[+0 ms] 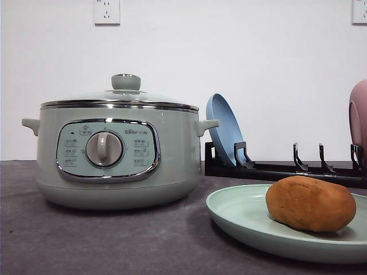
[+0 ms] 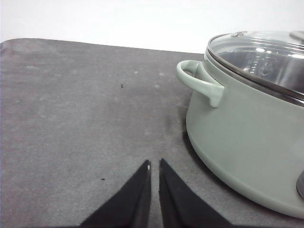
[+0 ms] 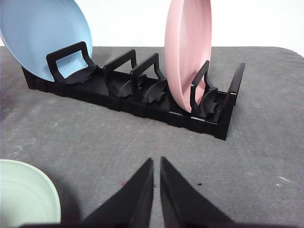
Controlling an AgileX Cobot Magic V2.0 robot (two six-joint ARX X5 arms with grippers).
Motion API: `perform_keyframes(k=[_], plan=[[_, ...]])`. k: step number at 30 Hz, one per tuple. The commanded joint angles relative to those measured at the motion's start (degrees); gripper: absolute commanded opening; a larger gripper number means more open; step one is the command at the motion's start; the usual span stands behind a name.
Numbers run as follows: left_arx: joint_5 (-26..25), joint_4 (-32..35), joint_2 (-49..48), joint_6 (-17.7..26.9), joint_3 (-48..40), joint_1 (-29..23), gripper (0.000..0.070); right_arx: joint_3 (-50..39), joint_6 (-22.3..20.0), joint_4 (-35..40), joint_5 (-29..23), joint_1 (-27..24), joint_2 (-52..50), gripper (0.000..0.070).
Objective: Transfer potato from steamer to green plate
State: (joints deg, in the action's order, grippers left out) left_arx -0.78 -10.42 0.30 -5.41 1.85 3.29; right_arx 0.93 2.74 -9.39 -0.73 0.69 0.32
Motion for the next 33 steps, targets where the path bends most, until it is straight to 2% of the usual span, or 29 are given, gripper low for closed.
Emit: perform_keyframes(k=[1,33], plan=[[-0.04,-0.3,-0.11,0.63,-1.16,0.15,0.0025,-0.28,-0.61,0.74,-0.24,-0.07,-0.11,0.0013],[-0.04,-0.3,-0.11,0.63,-1.16,0.15,0.0025,-0.28,-0.61,0.74,-0.24,-0.07,-0.11,0.0013]])
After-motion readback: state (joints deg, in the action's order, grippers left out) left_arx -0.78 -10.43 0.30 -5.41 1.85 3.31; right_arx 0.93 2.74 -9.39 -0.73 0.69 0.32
